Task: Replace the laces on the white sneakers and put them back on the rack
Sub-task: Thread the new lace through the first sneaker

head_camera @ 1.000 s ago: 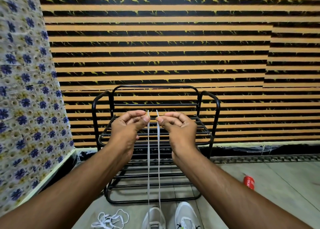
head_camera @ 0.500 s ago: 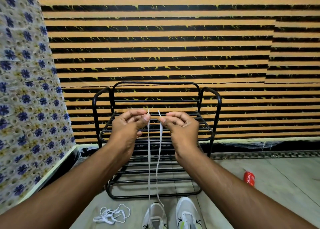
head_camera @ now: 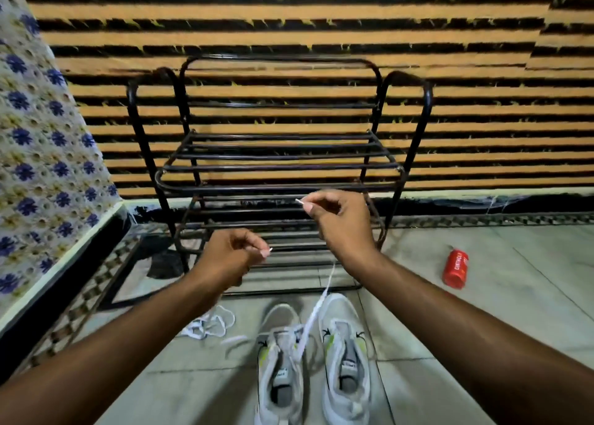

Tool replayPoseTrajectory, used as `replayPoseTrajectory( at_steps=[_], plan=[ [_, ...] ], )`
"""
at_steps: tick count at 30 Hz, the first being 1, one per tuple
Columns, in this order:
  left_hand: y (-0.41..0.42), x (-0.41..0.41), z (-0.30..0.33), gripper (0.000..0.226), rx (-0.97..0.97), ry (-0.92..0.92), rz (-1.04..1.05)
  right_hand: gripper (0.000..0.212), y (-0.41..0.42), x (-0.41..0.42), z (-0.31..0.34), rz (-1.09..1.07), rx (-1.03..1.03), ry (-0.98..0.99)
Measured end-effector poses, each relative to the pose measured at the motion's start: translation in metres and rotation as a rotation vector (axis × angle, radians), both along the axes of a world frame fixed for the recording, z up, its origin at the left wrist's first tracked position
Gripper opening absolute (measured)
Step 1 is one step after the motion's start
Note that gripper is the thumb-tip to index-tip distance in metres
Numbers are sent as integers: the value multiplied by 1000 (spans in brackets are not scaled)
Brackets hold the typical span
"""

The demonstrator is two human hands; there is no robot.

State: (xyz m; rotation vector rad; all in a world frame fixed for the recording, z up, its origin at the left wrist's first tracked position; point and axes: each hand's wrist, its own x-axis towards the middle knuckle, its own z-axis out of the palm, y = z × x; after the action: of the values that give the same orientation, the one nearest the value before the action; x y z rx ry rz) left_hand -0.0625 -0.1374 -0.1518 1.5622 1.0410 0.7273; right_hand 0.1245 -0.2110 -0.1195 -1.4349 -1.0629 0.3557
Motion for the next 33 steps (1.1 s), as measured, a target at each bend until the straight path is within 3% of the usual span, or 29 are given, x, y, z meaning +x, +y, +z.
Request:
replayPoseTrajectory(
  at_steps=[8, 11, 16, 18, 22, 24, 27, 33],
  plan=[
    [9, -7, -140, 23, -39, 330, 19, 12, 13, 7, -114, 143, -258, -88],
    [9, -11, -178, 11, -101, 368, 14, 12, 12, 7, -150, 166, -327, -97],
    [-2, -14, -200, 8, 5, 496, 4, 14, 14, 6, -189, 174, -384, -85],
    [-16, -14, -192, 6, 64, 418, 19, 12, 12, 5, -199, 179, -394, -102],
    [-40, -18, -187, 45, 179, 286, -142, 14, 11, -2, -218, 231, -466, -160],
    [-43, -16, -193, 52, 223, 403, -226, 16, 10, -8, -226, 255, -506, -189],
    [-41, -8, -204, 36, 218, 537, -61, 21, 7, -20, -240, 228, -540, -233],
    [-44, -9, -217, 9, 17, 383, 163, 22, 10, -35, -253, 172, -592, -197]
  ],
)
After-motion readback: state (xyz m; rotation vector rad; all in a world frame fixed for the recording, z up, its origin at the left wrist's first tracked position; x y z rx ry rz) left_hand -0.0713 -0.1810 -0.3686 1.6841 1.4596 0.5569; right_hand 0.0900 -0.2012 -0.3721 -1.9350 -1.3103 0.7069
